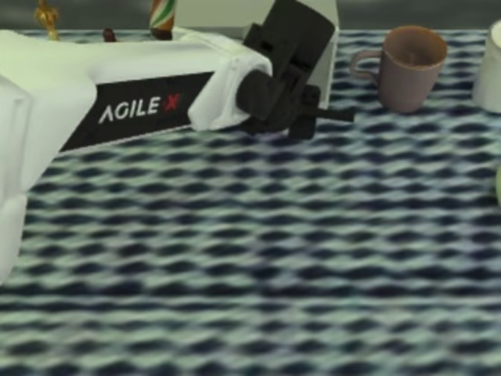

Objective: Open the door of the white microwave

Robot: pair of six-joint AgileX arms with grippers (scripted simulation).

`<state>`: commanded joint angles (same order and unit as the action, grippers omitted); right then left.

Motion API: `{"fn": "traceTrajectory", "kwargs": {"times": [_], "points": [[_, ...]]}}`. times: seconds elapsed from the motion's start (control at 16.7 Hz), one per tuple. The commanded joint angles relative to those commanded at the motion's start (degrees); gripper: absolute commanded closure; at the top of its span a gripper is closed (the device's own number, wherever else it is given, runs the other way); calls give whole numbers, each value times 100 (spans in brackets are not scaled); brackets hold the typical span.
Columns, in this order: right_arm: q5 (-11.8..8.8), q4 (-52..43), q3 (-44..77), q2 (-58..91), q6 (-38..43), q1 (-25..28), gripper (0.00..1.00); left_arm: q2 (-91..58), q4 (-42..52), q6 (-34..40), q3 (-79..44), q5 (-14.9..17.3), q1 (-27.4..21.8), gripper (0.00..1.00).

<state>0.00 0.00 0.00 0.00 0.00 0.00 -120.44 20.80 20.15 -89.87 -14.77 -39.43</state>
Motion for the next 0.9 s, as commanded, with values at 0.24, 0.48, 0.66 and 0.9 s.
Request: {"fn": "traceTrajectory", "kwargs": {"times": [0.24, 0.48, 0.66, 0.9], "points": [[0, 0, 0, 0, 0, 0, 0, 0, 0, 0, 0, 0, 0, 100], [0, 0, 0, 0, 0, 0, 0, 0, 0, 0, 0, 0, 0, 100], [0, 0, 0, 0, 0, 0, 0, -8, -5, 16, -5, 50, -44, 100], [0, 0, 0, 0, 0, 0, 0, 147, -134, -163, 194, 146, 21, 100]]}}
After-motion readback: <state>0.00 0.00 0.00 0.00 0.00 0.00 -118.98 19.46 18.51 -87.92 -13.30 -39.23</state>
